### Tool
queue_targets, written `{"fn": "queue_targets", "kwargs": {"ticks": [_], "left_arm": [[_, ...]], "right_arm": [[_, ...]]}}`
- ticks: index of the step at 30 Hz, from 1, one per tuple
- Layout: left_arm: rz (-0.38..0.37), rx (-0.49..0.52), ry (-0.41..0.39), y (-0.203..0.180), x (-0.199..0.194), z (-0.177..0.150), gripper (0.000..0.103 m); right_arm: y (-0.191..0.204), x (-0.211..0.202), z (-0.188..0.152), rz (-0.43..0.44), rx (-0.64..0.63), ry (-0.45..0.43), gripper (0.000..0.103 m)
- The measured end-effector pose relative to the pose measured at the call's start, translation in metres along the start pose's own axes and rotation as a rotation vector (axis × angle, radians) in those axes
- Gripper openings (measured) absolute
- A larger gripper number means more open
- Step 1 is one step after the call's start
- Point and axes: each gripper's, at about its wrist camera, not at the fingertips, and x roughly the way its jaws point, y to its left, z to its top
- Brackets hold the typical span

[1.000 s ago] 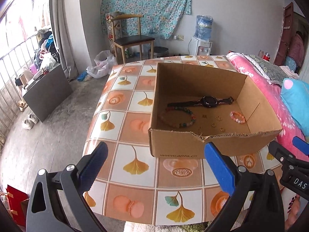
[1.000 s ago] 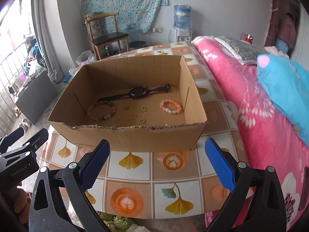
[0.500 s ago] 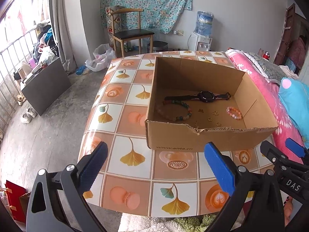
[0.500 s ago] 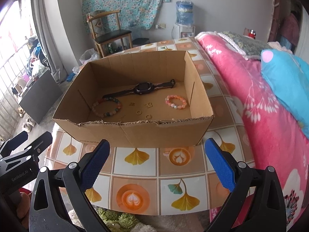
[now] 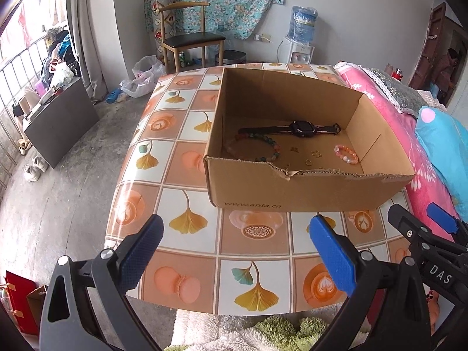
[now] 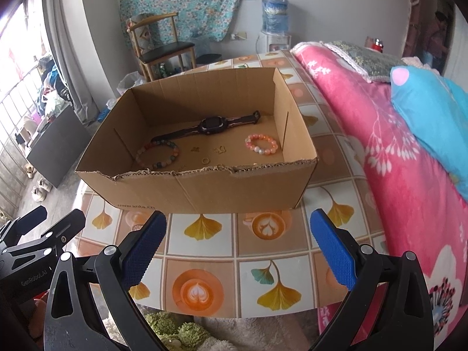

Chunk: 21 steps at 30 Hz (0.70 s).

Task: Organize jewelry

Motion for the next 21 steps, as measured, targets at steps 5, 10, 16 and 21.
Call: {"fn": "queue_targets", "kwargs": {"ticks": [5,10,16,21], "left_arm": [[0.002,0.01,0.012,-0.002,0.002,-0.002,0.099],[0.02,0.009,0.025,-0.003,0.007,-0.002,0.099],[0.032,0.011,0.031,-0.003,0.013,0.001,0.098],[0.033,0.014,0.04,-0.004,0.016,0.003,0.099]], "right_arm": [[-0.001,-0.001,-0.002,0.003,0.0,0.002,0.095],[-0.003,0.002,-0.004,0.006,0.005,0.018,0.095],[-0.003,0.004,0.0,0.014,0.001,0.02,0.095],[-0.002,0.007,0.002,0.026,-0.007,0.021,0.095]]}}
